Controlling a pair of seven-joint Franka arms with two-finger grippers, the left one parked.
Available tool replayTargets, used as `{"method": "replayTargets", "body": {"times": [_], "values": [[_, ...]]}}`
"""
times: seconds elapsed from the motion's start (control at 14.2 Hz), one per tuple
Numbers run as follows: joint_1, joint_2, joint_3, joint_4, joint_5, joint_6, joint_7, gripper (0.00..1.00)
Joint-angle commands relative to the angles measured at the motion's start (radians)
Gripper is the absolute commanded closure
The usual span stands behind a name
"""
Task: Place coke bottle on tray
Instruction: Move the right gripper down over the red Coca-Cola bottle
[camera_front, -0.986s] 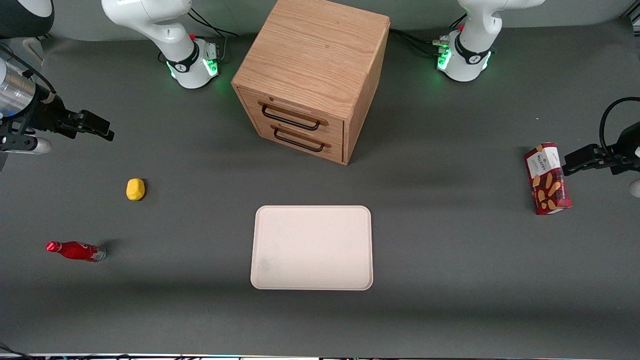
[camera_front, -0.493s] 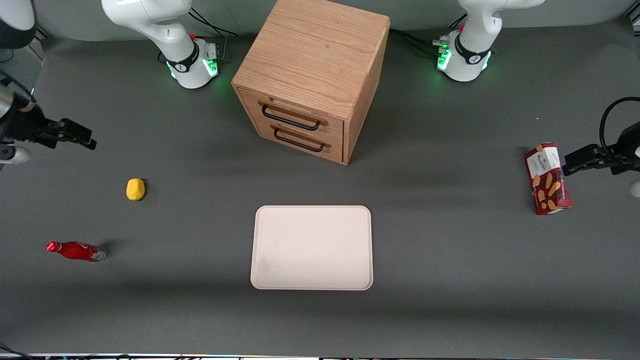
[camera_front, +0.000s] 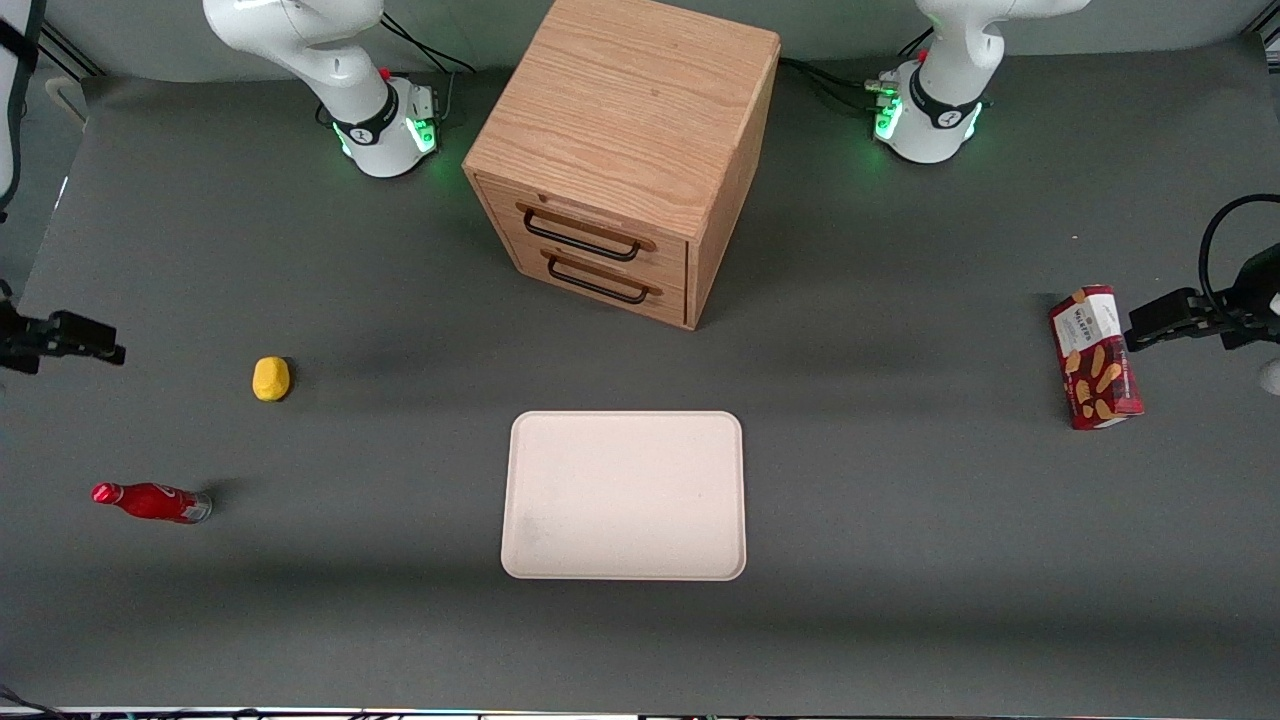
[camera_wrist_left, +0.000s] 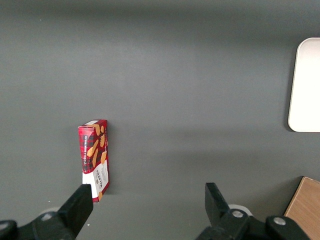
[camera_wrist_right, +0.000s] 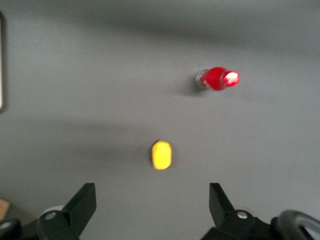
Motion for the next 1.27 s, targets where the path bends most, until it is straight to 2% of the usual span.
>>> {"method": "replayTargets", "body": {"times": [0.0, 0.35, 0.56, 0.99, 1.2], "values": [[-0.011, 0.129, -0.103, 0.097, 0.102, 0.011, -0.163, 0.0], [-0.03, 0.382, -0.289, 0.209, 0.364, 0.092, -0.43, 0.0], [-0.038, 0.466, -0.31, 0.235, 0.422, 0.152, -0.467, 0.0], [-0.054, 0.604, -0.31, 0.246, 0.583, 0.284, -0.485, 0.0], [-0.054, 0.629, -0.307, 0.243, 0.61, 0.306, -0.484, 0.0]]}}
